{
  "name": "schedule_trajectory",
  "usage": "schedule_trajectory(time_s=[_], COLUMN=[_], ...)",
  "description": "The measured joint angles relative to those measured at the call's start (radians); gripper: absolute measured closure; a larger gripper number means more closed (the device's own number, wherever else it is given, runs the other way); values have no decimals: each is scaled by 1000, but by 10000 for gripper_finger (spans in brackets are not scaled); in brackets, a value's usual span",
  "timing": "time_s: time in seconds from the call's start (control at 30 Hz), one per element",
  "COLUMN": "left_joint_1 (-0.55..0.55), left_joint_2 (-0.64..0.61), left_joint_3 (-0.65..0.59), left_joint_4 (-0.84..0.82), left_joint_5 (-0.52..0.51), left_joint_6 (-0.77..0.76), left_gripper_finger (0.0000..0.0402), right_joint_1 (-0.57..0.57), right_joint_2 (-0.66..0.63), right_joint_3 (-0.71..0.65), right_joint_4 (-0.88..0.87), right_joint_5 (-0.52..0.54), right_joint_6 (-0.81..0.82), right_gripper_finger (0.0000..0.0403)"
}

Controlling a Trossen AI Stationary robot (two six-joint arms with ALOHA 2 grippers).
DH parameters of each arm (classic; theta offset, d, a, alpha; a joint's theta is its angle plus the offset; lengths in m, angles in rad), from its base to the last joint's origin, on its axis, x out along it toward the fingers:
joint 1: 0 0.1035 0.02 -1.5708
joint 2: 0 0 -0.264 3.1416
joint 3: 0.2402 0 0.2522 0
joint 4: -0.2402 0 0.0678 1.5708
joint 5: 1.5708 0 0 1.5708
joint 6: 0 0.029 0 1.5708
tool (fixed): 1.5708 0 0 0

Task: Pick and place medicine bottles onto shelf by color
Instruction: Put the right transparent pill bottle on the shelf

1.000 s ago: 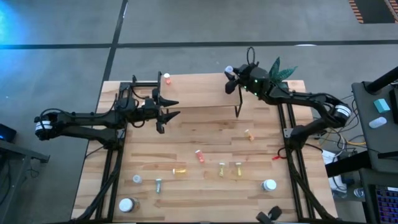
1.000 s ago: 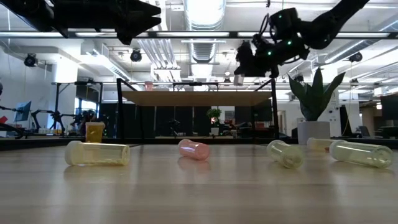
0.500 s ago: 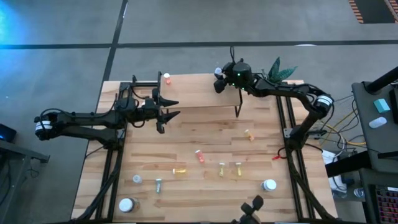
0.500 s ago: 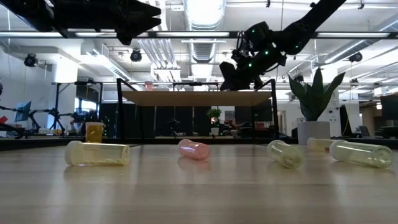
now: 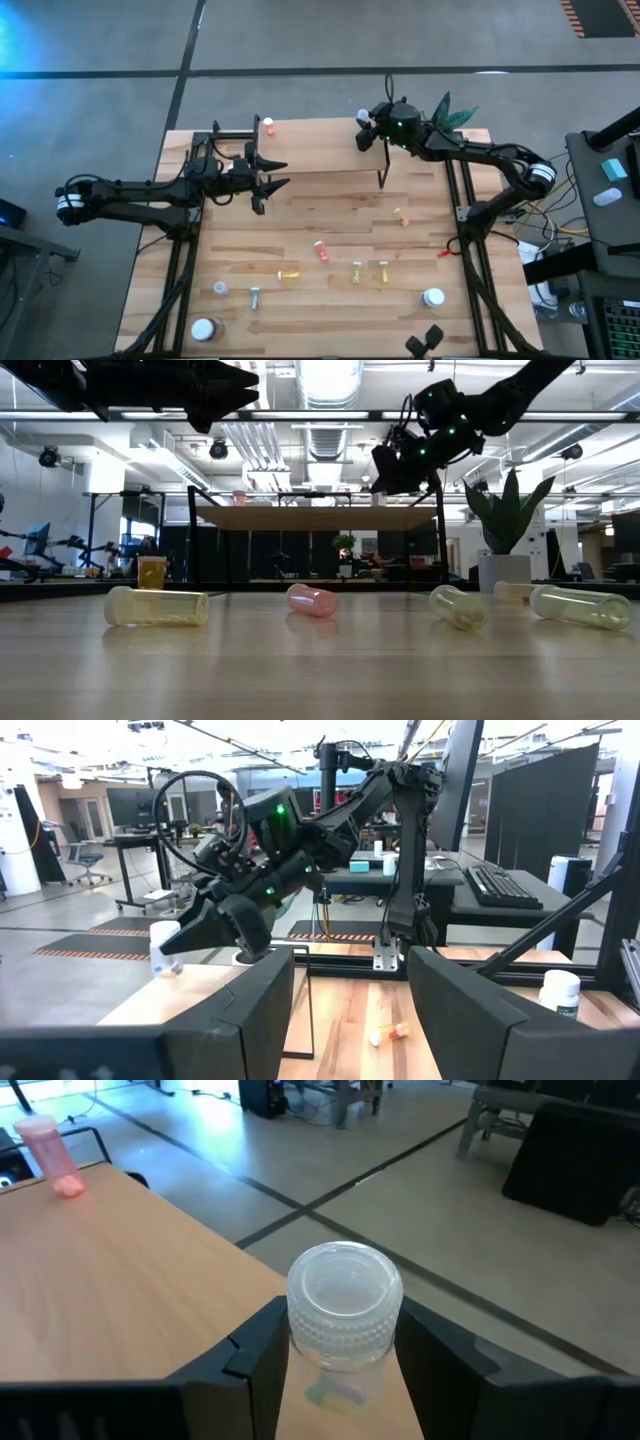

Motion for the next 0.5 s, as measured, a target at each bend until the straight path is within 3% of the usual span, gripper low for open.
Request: schedule_trajectory(time_s=[0.5], left_joint_1=[0], left_joint_2=[0], left_joint_3=[0], left_joint_4=[1], left_joint_5=[0], left_joint_6=[-1], left_gripper_finger=[220], right_joint_1=[0], right_joint_2=[40], right_joint_3=[-6], right_joint_4=[-3], right_joint_5=[0], right_joint_6=[25], right_gripper_finger=[241])
